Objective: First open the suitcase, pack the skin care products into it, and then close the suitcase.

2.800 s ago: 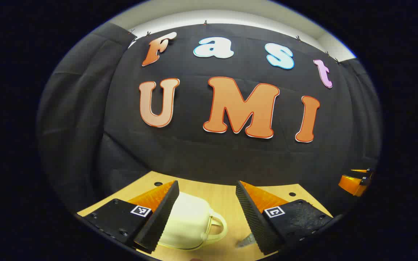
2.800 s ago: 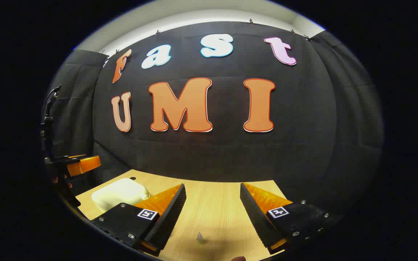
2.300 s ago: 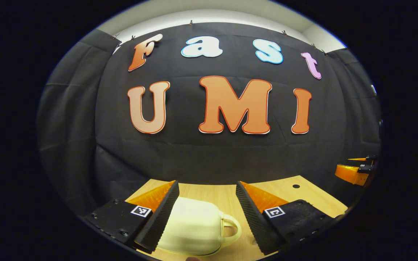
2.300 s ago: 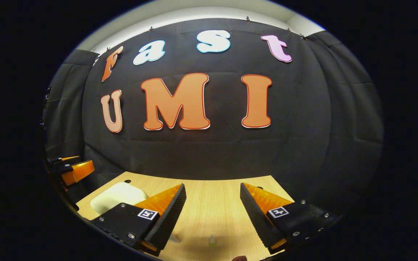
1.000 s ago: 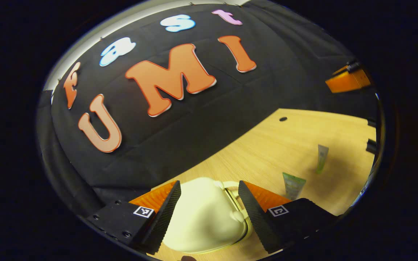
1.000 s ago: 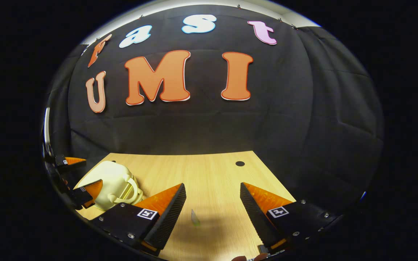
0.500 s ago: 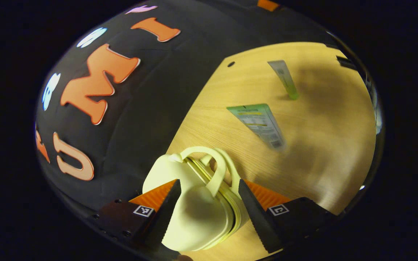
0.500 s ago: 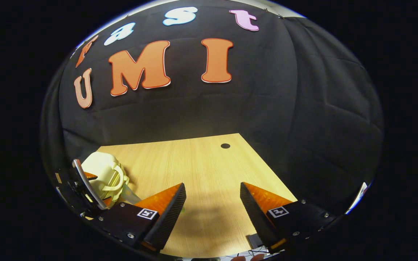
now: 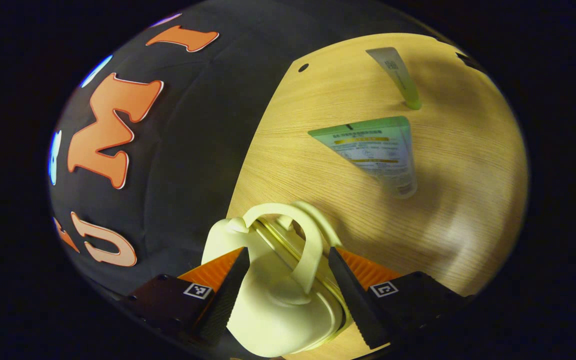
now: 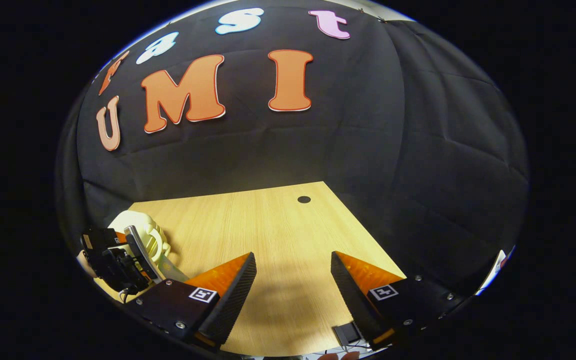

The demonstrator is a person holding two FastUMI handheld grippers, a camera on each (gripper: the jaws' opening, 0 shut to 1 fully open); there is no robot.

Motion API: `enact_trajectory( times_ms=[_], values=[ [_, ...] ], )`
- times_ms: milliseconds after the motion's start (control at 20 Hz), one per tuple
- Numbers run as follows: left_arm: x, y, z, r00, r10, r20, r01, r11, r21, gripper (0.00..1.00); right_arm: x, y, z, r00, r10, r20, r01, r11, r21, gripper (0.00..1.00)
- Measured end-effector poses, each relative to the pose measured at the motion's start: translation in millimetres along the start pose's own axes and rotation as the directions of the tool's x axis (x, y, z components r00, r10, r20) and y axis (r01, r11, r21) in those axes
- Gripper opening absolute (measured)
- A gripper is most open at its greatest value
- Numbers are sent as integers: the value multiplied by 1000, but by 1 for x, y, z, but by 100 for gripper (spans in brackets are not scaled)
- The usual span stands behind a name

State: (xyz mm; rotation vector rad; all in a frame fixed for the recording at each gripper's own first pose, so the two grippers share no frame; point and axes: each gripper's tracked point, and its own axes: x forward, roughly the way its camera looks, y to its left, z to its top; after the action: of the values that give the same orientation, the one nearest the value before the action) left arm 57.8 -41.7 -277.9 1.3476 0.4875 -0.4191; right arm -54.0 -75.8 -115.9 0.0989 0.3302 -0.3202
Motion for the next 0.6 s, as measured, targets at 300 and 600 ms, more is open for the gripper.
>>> enact_trajectory(
  times_ms=[300, 600],
  values=[
    [12, -14, 7, 999, -38, -30, 39, 999, 32, 57, -3, -7, 4, 1000, -25, 2, 25, 1000, -5, 95],
    [13, -16, 11, 993, -107, -47, 103, 991, -85, 12, -6, -1, 7, 1000, -18, 7, 18, 1000, -20, 95]
  ],
)
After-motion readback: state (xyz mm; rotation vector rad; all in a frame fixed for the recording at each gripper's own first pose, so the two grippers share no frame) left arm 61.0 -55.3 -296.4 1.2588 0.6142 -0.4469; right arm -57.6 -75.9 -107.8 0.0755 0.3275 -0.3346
